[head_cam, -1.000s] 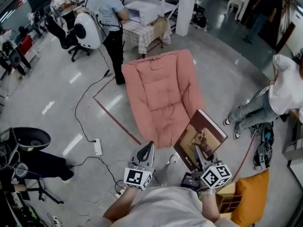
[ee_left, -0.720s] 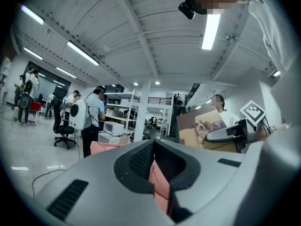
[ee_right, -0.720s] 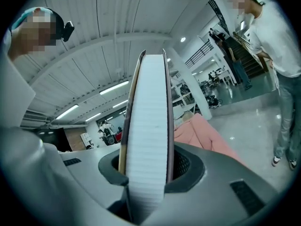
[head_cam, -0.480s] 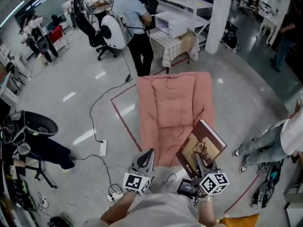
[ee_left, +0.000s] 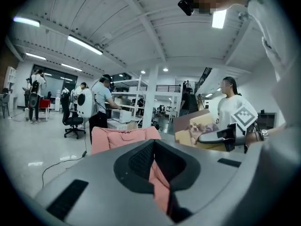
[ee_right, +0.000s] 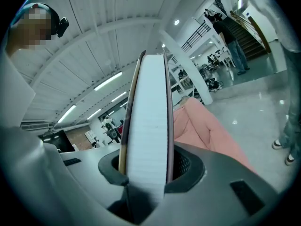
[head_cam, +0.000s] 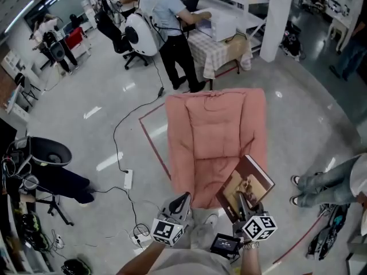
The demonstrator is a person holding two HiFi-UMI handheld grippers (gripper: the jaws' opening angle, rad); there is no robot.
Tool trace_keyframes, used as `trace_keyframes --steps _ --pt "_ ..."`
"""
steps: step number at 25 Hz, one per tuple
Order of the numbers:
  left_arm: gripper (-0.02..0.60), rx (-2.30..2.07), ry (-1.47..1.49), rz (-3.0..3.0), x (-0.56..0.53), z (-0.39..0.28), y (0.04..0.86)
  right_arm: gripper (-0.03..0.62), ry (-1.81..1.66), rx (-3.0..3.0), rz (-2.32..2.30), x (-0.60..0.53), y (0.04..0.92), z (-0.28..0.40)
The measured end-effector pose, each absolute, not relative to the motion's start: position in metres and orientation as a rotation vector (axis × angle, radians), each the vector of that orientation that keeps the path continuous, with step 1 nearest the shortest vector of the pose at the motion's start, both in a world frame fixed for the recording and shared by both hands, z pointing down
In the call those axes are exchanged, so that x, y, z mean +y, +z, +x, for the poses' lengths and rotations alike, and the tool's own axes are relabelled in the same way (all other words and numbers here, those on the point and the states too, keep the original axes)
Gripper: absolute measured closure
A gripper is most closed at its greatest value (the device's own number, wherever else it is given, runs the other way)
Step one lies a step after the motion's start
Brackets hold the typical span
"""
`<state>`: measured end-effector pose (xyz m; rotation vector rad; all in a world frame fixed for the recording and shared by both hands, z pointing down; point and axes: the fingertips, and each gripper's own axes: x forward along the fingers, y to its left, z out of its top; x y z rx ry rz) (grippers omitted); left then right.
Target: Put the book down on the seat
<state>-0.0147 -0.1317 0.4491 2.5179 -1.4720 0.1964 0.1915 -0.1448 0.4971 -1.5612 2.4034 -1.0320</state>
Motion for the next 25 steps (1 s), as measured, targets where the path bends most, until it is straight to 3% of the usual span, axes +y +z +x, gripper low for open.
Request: trace_keyframes --steps 14,25 --pt "0.572 -1.310 0.204 2.594 -0.222 -0.004 0.526 0.442 -1.096 2.311 -1.655 -0.220 0.587 0.205" --pt "0.572 -1.280 0.277 2.522 -0.275 -0.004 0.637 0.442 -1.370 2.176 -1.575 -0.277 0.717 0.168"
